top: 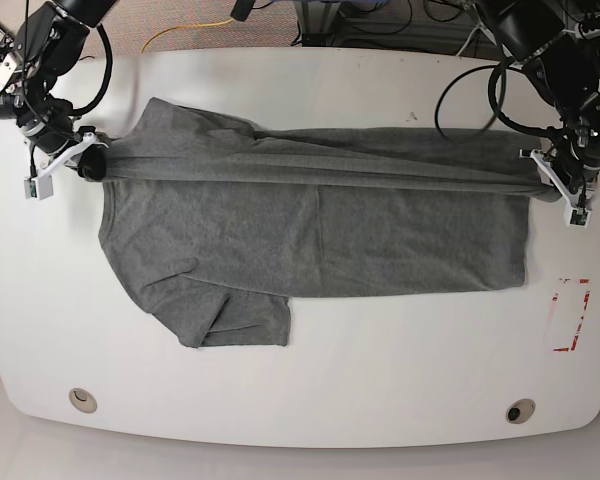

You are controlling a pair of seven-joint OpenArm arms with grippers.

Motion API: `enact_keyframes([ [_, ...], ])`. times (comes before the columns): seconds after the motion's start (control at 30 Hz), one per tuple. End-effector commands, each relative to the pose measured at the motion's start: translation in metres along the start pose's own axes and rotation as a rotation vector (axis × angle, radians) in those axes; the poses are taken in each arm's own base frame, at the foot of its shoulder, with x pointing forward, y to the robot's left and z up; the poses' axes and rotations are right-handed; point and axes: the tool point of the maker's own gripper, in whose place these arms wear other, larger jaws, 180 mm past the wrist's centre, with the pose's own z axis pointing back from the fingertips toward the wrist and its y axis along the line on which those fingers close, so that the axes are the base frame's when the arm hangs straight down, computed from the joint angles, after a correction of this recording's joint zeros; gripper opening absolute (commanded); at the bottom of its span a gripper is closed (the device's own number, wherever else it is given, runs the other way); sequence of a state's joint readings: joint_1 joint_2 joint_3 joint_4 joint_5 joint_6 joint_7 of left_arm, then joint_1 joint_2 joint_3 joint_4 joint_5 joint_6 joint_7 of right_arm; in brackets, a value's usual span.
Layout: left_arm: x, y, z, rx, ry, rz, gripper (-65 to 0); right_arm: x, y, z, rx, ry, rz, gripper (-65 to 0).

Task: Fold the T-shirt properly
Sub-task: 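Lower the held edge and open the left gripper, then regrasp the shirt edge with the right gripper near the sleeve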

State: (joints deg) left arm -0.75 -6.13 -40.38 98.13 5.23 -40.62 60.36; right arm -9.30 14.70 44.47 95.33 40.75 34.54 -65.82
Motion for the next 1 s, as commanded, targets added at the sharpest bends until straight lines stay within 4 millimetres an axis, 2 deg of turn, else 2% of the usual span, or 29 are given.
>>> enact_keyframes([
  [0.0,0.01,0.021,0.001,0.045,-0.011,-0.002,-64.4,0.023,-0.002,0.005,-0.011,-0.062,0.034,-58.8],
  [0.1,0.019,0.015,-0.007,0.017,-0.009,-0.02,-55.8,0.031,-0.003,0.002,-0.03,-0.068,0.052,-46.0],
  [0.13,0.023,0.019,-0.008,0.021,-0.011,-0.034,-51.0,0.031,-0.005,0.0,-0.047,-0.061,0.061,-37.3],
  [0.27,0.023,0.016,-0.014,0.002,0.002,-0.038,-36.0,0.03,-0.009,0.0,-0.075,-0.048,0.072,-10.1],
  [0.3,0.026,0.016,-0.015,-0.001,-0.002,-0.04,-34.3,0.032,-0.008,0.001,-0.072,-0.053,0.073,-7.1],
  [0.37,0.038,0.012,-0.016,-0.01,-0.021,-0.051,-32.8,0.036,-0.005,0.005,-0.076,-0.061,0.095,-5.5],
  [0.43,0.042,0.01,-0.016,-0.013,-0.028,-0.058,-33.1,0.04,-0.002,0.011,-0.085,-0.074,0.124,-6.8],
  [0.63,0.048,0.01,-0.014,-0.011,-0.044,-0.059,-33.1,0.011,0.022,0.021,-0.078,-0.019,0.151,-9.0],
  [0.8,0.046,0.01,-0.015,-0.011,-0.04,-0.059,-33.2,-0.026,0.048,0.024,-0.024,0.015,0.092,-9.0],
  [0.97,0.045,0.011,-0.015,-0.01,-0.038,-0.059,-33.2,-0.048,0.065,0.022,0.043,0.023,0.015,-9.2],
])
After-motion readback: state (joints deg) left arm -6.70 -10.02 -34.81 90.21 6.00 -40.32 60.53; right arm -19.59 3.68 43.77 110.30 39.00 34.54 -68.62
